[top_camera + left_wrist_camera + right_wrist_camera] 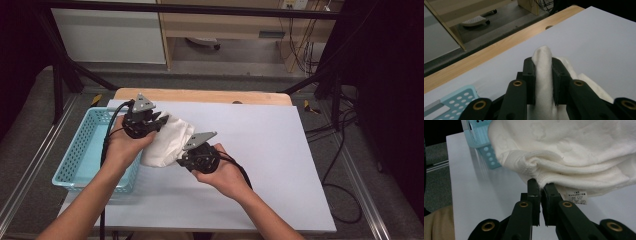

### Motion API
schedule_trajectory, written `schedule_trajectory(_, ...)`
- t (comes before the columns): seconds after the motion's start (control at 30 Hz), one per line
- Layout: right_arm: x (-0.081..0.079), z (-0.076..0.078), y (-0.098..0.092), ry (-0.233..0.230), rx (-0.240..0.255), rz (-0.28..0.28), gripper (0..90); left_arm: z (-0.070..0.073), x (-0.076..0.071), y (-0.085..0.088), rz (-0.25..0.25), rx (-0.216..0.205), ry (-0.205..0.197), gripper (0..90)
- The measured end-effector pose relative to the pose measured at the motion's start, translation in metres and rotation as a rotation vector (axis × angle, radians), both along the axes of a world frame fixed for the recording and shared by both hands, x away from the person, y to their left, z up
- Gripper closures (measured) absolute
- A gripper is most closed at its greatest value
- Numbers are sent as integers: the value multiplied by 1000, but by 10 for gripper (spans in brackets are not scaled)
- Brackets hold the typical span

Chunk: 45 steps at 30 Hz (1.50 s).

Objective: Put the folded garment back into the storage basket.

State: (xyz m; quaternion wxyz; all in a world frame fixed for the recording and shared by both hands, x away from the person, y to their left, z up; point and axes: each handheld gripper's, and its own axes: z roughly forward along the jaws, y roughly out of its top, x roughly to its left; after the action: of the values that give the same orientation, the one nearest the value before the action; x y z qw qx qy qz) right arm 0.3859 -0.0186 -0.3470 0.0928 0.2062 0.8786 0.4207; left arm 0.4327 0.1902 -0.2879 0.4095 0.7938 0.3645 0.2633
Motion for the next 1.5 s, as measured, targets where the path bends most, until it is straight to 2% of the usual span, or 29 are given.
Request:
schedule_trajectory(0.43, 5, 8, 15, -24, 1, 17, 861, 9, 0, 18, 25, -8, -23, 763)
schedule_trajectory(0.5, 7, 9, 16, -26, 4, 15, 861, 10, 1, 20, 24, -1, -39, 762)
schedule_trajectory(0.67, 8, 13, 19, -35, 4, 22, 861, 12, 1, 26, 32, -6, -43, 762)
schedule_trajectory(0.7, 8, 13, 20, -34, 6, 20, 861, 12, 1, 26, 37, -11, -32, 762)
schedule_trajectory(0.77, 8, 13, 20, -38, 8, 21, 861, 13, 1, 28, 33, -5, -46, 762)
schedule_trajectory(1.07, 9, 16, 25, -46, 14, 26, 861, 15, 1, 37, 42, -4, -47, 762)
schedule_trajectory(1.5, 16, 24, 57, -68, 9, 61, 861, 16, 4, 76, 83, 0, -32, 760)
